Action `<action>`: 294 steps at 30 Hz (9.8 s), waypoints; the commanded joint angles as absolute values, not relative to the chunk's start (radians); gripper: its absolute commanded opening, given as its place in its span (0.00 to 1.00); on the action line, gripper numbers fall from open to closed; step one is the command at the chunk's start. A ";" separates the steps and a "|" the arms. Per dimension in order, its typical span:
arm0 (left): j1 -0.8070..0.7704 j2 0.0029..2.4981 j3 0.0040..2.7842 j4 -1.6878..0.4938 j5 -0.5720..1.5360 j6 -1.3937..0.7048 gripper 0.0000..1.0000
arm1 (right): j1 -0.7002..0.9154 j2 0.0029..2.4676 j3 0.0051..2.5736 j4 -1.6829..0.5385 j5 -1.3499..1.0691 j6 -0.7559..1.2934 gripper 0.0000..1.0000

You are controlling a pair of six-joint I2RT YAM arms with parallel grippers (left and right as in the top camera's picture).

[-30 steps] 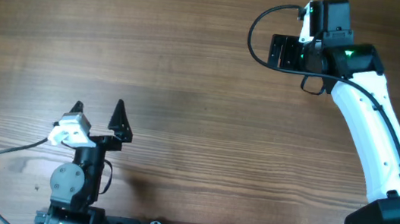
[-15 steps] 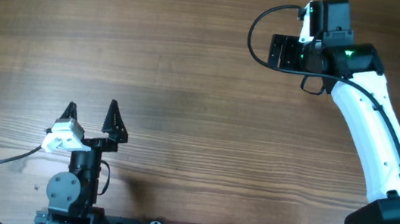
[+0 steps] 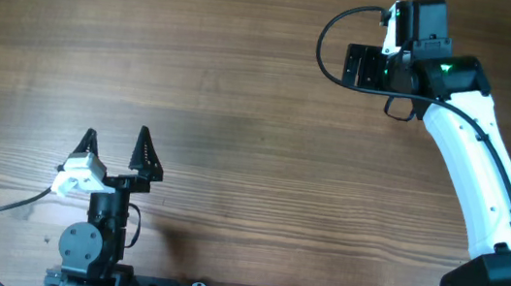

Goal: Untangle cables

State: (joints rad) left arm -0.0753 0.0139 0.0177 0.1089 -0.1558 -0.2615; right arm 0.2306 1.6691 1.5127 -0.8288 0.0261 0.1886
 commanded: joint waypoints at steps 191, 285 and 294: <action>-0.067 0.006 0.006 -0.060 -0.158 0.049 1.00 | 0.008 0.004 0.039 -0.072 -0.046 0.142 1.00; -0.067 0.007 0.006 -0.060 -0.158 0.049 1.00 | 0.008 0.004 0.039 -0.072 -0.050 -0.050 1.00; -0.067 0.007 0.006 -0.060 -0.158 0.049 1.00 | 0.008 0.004 0.039 -0.072 -0.050 -0.050 1.00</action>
State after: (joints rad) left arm -0.0753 0.0139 0.0135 -0.0635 -0.1455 0.0299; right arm 0.0158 0.0212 0.0528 -0.0738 -0.0448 -0.0643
